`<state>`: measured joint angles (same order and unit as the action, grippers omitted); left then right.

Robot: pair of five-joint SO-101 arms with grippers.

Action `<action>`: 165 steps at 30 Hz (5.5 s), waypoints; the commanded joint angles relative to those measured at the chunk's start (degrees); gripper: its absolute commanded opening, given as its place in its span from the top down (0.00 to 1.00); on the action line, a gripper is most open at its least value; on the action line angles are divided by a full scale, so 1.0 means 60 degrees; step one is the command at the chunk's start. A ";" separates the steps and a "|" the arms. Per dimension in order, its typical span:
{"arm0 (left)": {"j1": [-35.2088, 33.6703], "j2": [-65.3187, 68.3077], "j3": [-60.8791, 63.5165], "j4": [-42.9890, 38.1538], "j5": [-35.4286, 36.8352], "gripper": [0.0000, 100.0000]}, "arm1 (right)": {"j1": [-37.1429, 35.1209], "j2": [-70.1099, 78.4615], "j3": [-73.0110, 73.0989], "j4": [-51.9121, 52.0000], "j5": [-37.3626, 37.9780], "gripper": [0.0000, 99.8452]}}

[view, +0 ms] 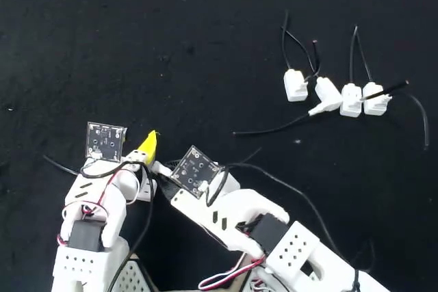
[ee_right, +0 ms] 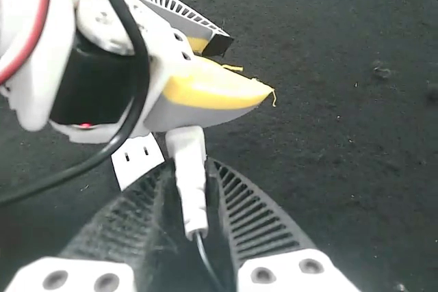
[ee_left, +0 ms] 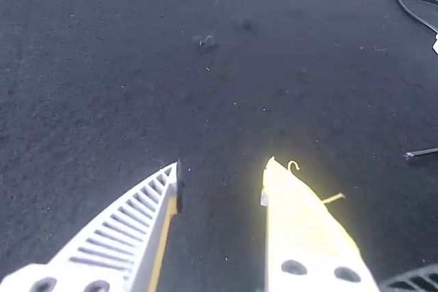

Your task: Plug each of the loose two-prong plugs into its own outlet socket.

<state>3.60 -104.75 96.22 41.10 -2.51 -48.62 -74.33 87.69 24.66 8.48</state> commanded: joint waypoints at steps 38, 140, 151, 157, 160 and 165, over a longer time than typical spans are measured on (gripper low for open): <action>-0.3480 0.6242 -0.3026 -0.0659 -0.0645 0.80 | -0.1201 0.3216 -0.2557 0.2432 -0.0117 0.99; -0.5282 0.2271 0.0183 0.1026 -0.3473 0.80 | 0.0264 1.6315 -1.7018 1.2015 -0.0557 0.99; -0.2864 0.0381 0.0212 0.3136 -0.4484 0.80 | 0.0762 1.4454 -1.6125 1.2029 -0.0220 0.99; -0.2777 0.0366 0.0198 0.3238 -0.4147 0.80 | 0.0938 1.3546 -1.4571 1.0828 -0.0176 0.99; -0.3421 0.0322 0.0198 0.3209 -0.3795 0.80 | 0.0791 1.3341 -1.3941 1.0227 -0.0220 0.99; -0.3890 0.0308 0.0198 0.3033 -0.3736 0.80 | 0.0762 1.3341 -1.3692 0.9832 -0.0220 0.99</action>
<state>-18.37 -102.29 96.31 60.35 -25.63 -43.96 9.27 5.58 85.58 7.16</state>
